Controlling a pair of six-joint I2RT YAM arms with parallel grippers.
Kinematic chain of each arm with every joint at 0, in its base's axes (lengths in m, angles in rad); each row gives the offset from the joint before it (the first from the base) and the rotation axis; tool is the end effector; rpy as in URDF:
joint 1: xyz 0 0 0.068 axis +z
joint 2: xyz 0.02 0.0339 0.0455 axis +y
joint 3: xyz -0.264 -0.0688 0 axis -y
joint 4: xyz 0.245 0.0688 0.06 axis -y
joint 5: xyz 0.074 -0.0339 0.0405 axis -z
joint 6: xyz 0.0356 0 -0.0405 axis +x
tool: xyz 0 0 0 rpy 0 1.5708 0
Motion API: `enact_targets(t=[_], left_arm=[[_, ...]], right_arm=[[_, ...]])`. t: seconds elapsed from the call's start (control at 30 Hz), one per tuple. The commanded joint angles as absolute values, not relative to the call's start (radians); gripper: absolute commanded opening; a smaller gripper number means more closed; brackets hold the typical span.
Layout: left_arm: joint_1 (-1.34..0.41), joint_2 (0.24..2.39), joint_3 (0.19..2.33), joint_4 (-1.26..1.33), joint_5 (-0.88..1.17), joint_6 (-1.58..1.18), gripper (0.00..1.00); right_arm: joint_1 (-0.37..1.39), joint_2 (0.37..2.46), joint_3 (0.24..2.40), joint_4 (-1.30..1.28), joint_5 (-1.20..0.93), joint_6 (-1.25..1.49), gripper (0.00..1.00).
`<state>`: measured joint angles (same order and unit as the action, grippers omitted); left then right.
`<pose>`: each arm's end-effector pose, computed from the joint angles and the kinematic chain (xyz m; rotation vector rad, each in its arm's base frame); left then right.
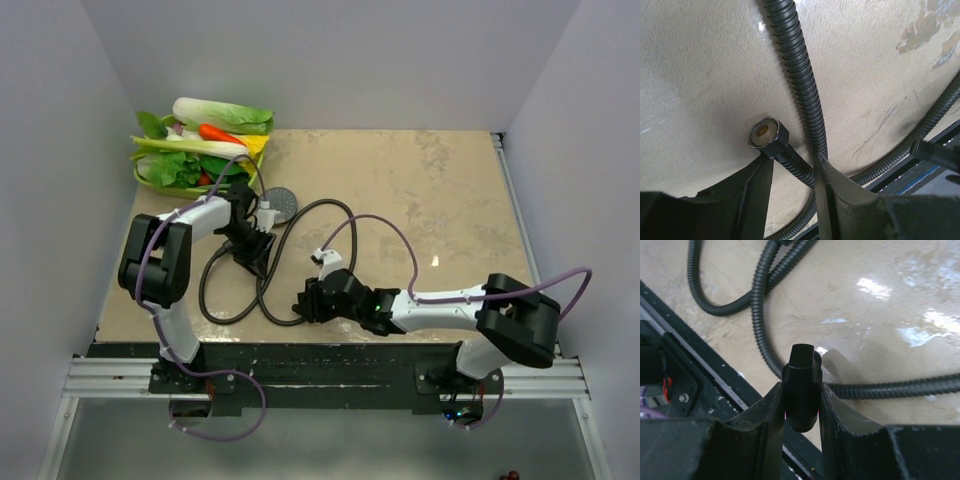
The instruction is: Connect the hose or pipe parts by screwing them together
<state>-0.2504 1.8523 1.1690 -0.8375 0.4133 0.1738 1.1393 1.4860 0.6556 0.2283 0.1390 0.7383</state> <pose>0.3128 -0.0948 0.1525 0.6559 2.9702 -0.6401 0.1288 0.2679 0.1743 -0.3781 2.2864 0.8879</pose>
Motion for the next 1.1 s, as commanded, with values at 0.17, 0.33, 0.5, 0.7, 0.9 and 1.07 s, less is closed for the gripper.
enact_targets(t=[0.17, 0.33, 0.5, 0.7, 0.9, 1.07], left_arm=[[-0.293, 1.908, 1.166, -0.744, 0.318, 0.186, 0.42], [-0.318, 1.937, 1.149, -0.692, 0.285, 0.189, 0.35], [-0.318, 1.974, 1.173, -0.667, 0.287, 0.184, 0.36], [-0.318, 1.986, 1.180, -0.655, 0.291, 0.193, 0.40], [-0.321, 1.982, 1.125, -0.629, 0.284, 0.210, 0.39], [-0.321, 1.987, 1.120, -0.606, 0.273, 0.227, 0.36]], right_arm=[[1.215, 1.586, 0.696, 0.397, 0.138, 0.802, 0.00], [1.229, 1.656, 0.741, 0.431, 0.127, 0.822, 0.00], [1.239, 1.710, 0.798, 0.463, 0.107, 0.838, 0.00], [1.256, 1.759, 0.839, 0.495, 0.097, 0.859, 0.00], [1.262, 1.786, 0.857, 0.511, 0.100, 0.868, 0.00], [1.262, 1.807, 0.876, 0.517, 0.091, 0.868, 0.00]])
